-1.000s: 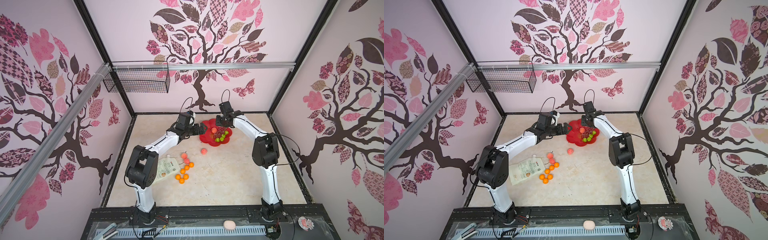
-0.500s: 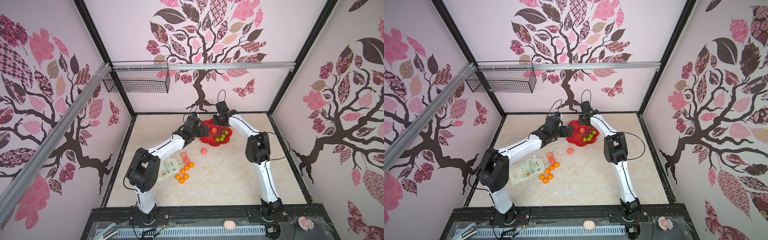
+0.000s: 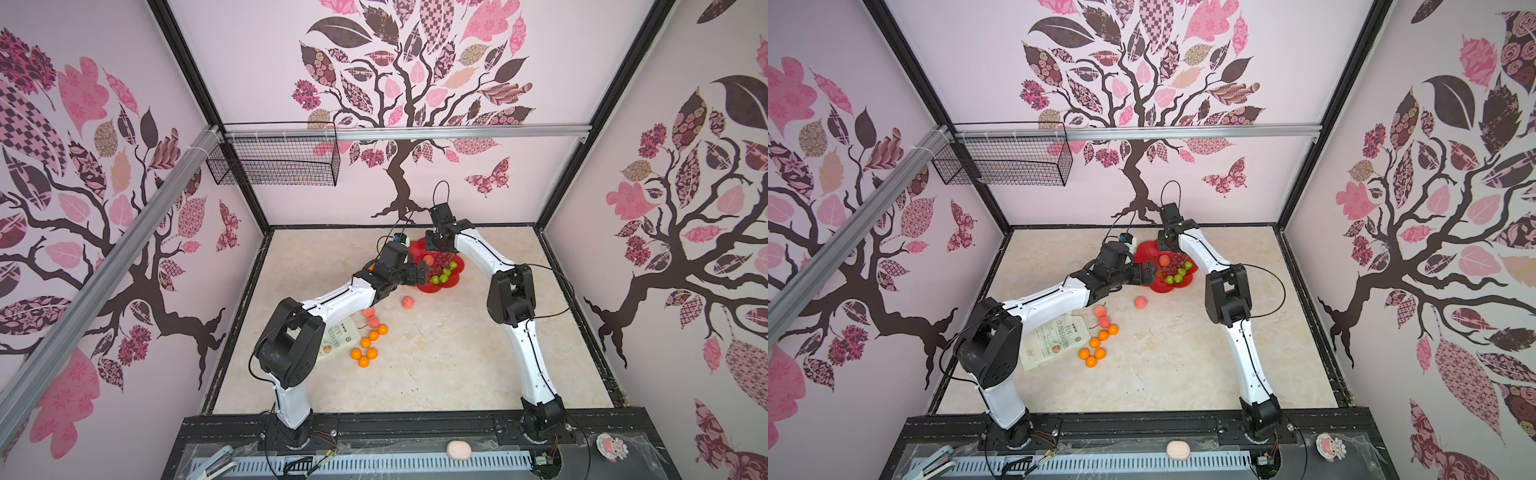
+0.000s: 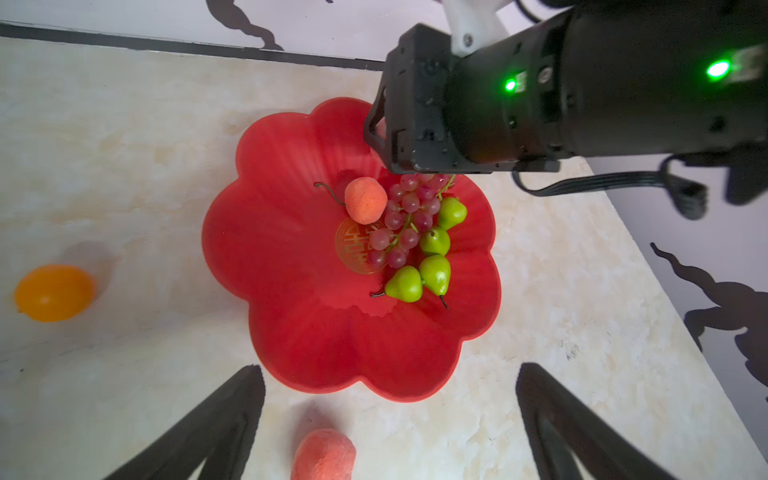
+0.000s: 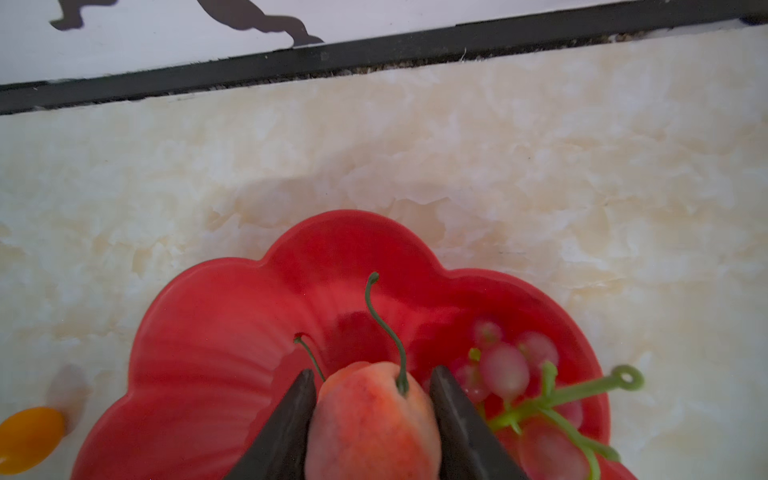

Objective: Place and organize the fake fruits in the fruit bowl

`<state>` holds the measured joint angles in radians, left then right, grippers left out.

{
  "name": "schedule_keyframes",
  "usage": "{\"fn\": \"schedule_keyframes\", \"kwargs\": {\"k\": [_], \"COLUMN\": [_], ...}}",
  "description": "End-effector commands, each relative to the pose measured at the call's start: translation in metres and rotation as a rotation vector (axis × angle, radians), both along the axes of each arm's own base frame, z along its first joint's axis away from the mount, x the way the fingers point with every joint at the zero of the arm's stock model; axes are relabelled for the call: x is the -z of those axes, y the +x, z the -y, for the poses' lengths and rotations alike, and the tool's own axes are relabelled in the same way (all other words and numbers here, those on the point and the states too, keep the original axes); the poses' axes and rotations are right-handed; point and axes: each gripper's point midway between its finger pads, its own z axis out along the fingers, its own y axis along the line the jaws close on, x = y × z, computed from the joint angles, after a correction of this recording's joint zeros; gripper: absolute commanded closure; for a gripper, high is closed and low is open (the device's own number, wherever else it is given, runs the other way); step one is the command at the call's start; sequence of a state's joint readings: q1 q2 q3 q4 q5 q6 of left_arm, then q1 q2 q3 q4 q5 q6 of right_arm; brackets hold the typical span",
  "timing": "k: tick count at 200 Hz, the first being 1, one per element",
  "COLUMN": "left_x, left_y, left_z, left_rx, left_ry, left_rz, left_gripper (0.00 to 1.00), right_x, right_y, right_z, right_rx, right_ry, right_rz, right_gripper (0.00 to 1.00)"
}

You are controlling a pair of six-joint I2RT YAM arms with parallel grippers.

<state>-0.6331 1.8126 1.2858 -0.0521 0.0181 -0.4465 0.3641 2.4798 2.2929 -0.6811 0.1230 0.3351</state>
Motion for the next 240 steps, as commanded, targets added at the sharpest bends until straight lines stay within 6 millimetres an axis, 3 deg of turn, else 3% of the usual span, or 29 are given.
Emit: {"fn": "schedule_keyframes", "kwargs": {"k": [1, 21, 94, 152, 155, 175, 214, 240], "left_x": [-0.012, -0.016, -0.024, -0.038, -0.039, -0.044, -0.056, -0.053], "left_y": [-0.006, -0.014, -0.016, -0.021, -0.022, -0.025, -0.039, -0.046], "left_z": [0.007, 0.018, 0.017, 0.013, 0.013, 0.009, 0.005, -0.005], "left_rx": [0.046, 0.138, 0.16, 0.247, 0.259, 0.324, 0.538, 0.628], "left_ry": [-0.061, -0.075, -0.062, -0.036, -0.038, -0.043, -0.117, -0.096], "left_rz": [0.04, 0.067, 0.113, 0.172, 0.176, 0.169, 0.127, 0.093], "left_gripper": [0.01, 0.02, 0.02, 0.02, 0.01, 0.01, 0.02, 0.02], "right_x": [0.021, 0.023, 0.01, -0.026, -0.045, -0.067, -0.096, -0.097], "right_y": [-0.001, -0.001, 0.0, 0.003, 0.003, -0.002, -0.025, -0.047], "right_z": [0.007, 0.006, 0.007, 0.005, 0.005, 0.003, -0.012, -0.026], "right_rx": [0.006, 0.006, 0.006, 0.005, 0.008, 0.005, -0.02, -0.044], "right_ry": [-0.042, -0.043, -0.045, -0.017, -0.008, -0.013, -0.001, 0.011], "right_rz": [-0.043, -0.05, -0.029, 0.026, 0.057, 0.093, 0.154, 0.148], "right_gripper": [0.54, 0.52, 0.46, 0.45, 0.44, 0.44, 0.43, 0.44]}}
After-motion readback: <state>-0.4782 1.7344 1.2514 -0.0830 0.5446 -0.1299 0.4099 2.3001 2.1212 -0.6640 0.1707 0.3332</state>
